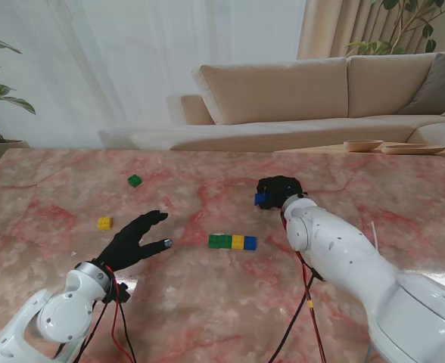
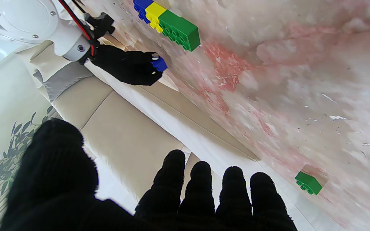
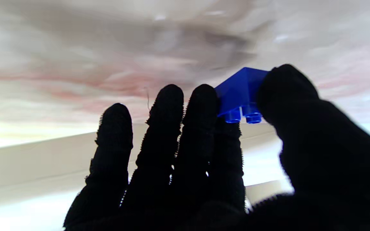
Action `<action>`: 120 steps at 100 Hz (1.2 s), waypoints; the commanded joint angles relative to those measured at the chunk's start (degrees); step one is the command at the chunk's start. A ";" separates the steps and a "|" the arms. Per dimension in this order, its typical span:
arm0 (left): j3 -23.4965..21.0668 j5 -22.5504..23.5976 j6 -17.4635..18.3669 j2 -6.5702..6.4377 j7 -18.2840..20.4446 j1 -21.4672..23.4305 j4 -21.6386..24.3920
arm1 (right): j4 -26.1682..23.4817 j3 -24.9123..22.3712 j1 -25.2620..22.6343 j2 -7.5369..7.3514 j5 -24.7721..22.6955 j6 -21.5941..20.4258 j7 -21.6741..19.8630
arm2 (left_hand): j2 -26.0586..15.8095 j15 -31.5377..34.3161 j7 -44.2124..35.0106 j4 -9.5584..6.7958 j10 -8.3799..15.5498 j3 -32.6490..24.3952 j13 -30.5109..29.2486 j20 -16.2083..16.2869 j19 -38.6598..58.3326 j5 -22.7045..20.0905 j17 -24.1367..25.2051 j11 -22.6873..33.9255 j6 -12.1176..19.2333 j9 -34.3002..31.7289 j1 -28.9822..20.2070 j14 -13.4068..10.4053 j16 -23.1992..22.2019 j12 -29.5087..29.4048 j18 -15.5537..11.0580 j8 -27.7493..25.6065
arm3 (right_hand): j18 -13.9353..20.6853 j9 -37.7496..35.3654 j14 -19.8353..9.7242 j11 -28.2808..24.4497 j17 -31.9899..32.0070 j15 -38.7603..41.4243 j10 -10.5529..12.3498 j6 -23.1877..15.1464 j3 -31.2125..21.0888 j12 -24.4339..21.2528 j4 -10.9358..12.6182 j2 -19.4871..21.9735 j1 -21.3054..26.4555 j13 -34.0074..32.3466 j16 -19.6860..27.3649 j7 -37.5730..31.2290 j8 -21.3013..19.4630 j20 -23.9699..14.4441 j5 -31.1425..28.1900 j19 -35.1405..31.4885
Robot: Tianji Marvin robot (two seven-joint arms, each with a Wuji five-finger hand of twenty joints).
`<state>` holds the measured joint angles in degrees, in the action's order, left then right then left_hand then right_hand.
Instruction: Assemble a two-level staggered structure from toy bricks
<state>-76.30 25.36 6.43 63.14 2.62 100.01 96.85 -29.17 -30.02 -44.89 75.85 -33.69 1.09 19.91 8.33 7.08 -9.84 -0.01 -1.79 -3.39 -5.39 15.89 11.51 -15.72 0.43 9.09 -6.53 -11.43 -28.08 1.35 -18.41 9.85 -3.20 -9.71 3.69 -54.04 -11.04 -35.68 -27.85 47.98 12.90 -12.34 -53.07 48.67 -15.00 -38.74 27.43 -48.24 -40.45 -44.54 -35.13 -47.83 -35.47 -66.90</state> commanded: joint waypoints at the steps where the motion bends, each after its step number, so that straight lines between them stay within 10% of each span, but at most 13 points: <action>1: 0.27 -0.15 0.12 0.25 -0.34 0.37 -0.33 | -8.74 -0.70 -3.42 -3.96 -0.61 0.68 -2.18 | -2.07 -1.92 0.28 -1.27 0.86 -0.10 0.97 0.50 -2.36 -1.92 0.53 0.71 0.46 0.62 -0.06 -2.98 0.82 0.24 -2.57 -0.88 | -0.57 -1.66 -0.18 -0.07 -0.25 1.01 -0.03 -4.55 -2.81 -0.14 -1.20 1.44 1.37 -2.23 -1.03 -5.46 -0.66 -1.03 -3.60 -2.62; 21: 0.56 -0.38 0.65 0.41 -1.11 0.33 -0.74 | -26.92 -11.89 -13.61 -9.47 -9.12 6.27 -7.02 | -2.06 -1.95 0.35 -1.26 0.83 -0.05 0.96 0.59 -2.35 -1.95 0.52 0.77 0.49 0.61 -0.12 -2.95 0.84 0.28 -2.62 -0.86 | -0.97 -2.81 0.31 0.01 -0.56 1.65 -0.39 -4.47 -3.04 0.31 -1.01 1.33 1.60 -2.93 -1.58 -5.69 -0.48 -1.25 -4.81 -3.45; 50: 1.18 -0.60 1.83 0.66 -2.41 0.13 -1.17 | -43.13 -22.25 -26.05 -12.36 -16.52 8.39 -10.87 | -2.06 -1.96 0.40 -1.25 0.85 0.00 0.95 0.62 -2.39 -2.07 0.52 0.85 0.50 0.57 -0.15 -2.92 0.85 0.32 -2.55 -0.86 | -1.32 -3.35 0.77 0.49 -0.69 1.82 -0.95 -3.86 -2.01 0.54 -1.36 2.24 0.47 -3.36 -1.93 -5.33 -0.20 -1.32 -5.44 -4.04; 84: 1.47 -0.23 2.53 0.81 -3.44 0.46 -0.38 | -53.25 -25.37 -33.82 -12.85 -19.80 11.06 -11.92 | -2.04 -1.95 0.45 -1.27 0.83 0.06 0.83 0.66 -2.42 -2.17 0.49 0.87 0.42 0.57 -0.18 -2.92 0.86 0.34 -2.54 -0.87 | -1.91 -4.18 1.65 0.33 -0.51 3.34 -2.13 -2.16 -1.27 1.22 -1.25 2.85 0.11 -3.60 -3.13 -4.66 1.17 -1.61 -6.53 -5.18; 120: 0.78 -0.15 3.46 0.74 -3.36 1.21 -0.12 | -53.06 -20.38 -33.27 -12.16 -19.81 14.42 -9.80 | -2.04 -1.93 0.43 -1.27 0.73 0.09 0.84 0.71 -2.36 -2.30 0.47 0.96 0.44 0.53 -0.20 -2.83 0.86 0.39 -2.50 -0.90 | -2.02 -3.47 1.64 -0.38 0.18 4.79 -2.42 -1.22 -0.19 2.28 -0.53 3.31 -0.01 -2.58 -4.32 -3.34 2.00 -1.70 -6.65 -5.64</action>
<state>-75.46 25.05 9.72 63.84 -0.79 100.70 96.62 -82.98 -51.23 -78.12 62.90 -53.82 14.77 10.54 8.31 7.07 -9.82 -0.01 -1.79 -3.40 -5.39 15.96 11.48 -16.92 0.43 9.09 -6.53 -11.43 -28.16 1.35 -18.41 9.86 -3.20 -10.16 2.30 -56.94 -9.37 -35.60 -28.41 51.38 11.23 -10.99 -51.59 49.56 -15.08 -38.68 26.47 -50.63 -43.24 -44.42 -32.60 -47.85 -38.51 -69.78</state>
